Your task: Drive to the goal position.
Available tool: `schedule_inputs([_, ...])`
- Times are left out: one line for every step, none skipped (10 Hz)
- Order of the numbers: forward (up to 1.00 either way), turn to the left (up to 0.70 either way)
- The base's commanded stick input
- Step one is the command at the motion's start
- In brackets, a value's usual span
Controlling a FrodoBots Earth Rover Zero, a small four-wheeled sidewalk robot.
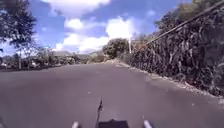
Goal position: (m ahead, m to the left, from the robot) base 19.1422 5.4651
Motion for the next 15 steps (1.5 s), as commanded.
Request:
schedule_inputs([0.70,0.00])
schedule_inputs([0.70,0.00])
schedule_inputs([0.70,0.00])
schedule_inputs([0.70,0.00])
schedule_inputs([0.70,0.00])
schedule_inputs([0.70,0.00])
schedule_inputs([0.70,0.00])
schedule_inputs([0.70,0.00])
schedule_inputs([0.70,0.00])
schedule_inputs([0.70,0.00])
schedule_inputs([0.70,0.00])
schedule_inputs([0.70,0.00])
schedule_inputs([0.70,0.00])
schedule_inputs([0.70,0.00])
schedule_inputs([0.70,0.00])
